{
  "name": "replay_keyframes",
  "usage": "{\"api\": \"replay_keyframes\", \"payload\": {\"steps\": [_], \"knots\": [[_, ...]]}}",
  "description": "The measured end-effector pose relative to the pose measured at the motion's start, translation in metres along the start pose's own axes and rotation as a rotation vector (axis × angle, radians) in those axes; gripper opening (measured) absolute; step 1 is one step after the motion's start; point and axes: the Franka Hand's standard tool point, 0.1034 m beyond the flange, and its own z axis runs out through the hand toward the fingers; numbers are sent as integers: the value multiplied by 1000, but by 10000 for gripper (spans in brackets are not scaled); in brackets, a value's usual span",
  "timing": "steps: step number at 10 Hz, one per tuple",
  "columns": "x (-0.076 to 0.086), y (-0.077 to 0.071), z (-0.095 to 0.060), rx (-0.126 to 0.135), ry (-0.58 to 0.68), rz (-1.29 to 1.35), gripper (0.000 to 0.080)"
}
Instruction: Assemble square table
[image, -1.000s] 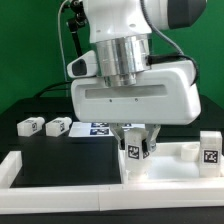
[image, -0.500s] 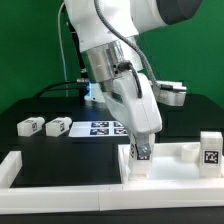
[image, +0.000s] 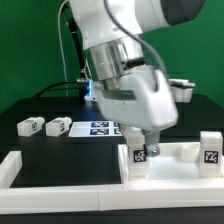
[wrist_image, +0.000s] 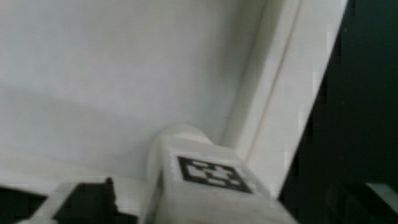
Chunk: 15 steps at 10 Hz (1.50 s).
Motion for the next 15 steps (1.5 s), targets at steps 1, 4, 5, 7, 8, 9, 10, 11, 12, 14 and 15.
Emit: {"api": "replay_keyframes", "payload": {"steps": [1, 4, 5, 7, 8, 9, 10, 11, 12, 14, 15], "knots": [[1, 1, 1, -2, 0, -55, 634], [5, 4, -1, -24, 4, -419, 648], [12, 5, -5, -63, 20, -648, 648], [9, 4, -3, -94, 19, -898, 648], [9, 4, -3, -93, 20, -868, 539], [9, 4, -3, -93, 20, -856, 539], [9, 4, -3, -93, 20, -852, 404], [10, 5, -3, -93, 24, -796, 404], [11, 5, -3, -92, 28, -709, 291], [12, 6, -3, -91, 36, -551, 291], [13, 7, -3, -90, 44, -419, 291]]}}
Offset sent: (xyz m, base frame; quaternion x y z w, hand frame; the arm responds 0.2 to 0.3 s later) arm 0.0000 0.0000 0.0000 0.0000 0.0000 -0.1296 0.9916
